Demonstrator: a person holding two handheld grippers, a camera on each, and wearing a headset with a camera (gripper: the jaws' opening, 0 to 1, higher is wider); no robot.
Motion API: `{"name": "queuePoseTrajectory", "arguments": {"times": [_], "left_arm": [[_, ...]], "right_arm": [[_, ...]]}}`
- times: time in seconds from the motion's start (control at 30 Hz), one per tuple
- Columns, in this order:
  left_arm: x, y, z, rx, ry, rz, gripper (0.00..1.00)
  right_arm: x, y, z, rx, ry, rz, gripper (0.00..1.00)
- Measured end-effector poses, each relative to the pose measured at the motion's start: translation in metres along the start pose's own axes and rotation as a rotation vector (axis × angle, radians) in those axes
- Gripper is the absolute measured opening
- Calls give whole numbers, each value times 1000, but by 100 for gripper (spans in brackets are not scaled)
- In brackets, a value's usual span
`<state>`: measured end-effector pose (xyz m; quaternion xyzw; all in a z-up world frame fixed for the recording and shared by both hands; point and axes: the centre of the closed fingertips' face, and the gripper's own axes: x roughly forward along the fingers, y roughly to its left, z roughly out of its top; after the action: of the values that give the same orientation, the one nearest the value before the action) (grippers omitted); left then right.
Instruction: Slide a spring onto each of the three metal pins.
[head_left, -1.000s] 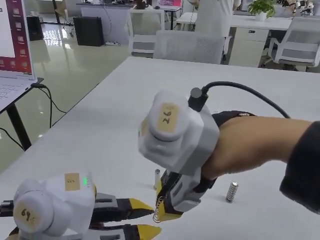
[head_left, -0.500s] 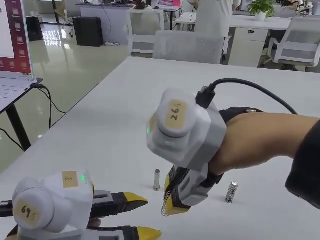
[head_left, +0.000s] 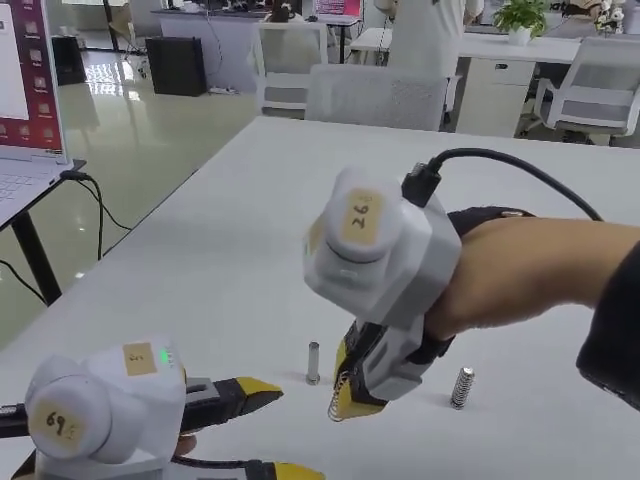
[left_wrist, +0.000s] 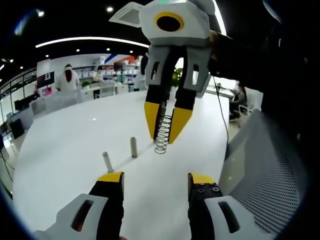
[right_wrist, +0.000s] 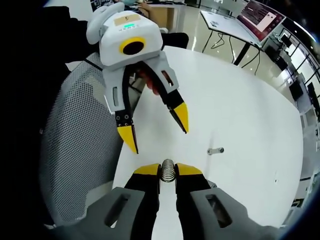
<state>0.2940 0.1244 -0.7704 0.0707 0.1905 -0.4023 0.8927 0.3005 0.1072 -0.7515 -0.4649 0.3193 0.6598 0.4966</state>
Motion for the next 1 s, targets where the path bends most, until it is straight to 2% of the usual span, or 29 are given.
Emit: {"name": "queuePoseTrajectory", "arguments": {"times": [0.43,1.0], "left_arm": [[-1,4,1,-20,-11,18,51],[0,3,0,-19,-8,18,51]], "right_arm": [[-9,-16,-1,8,9,-27,8],[-6,-55,0,21,26,-58,8]]}}
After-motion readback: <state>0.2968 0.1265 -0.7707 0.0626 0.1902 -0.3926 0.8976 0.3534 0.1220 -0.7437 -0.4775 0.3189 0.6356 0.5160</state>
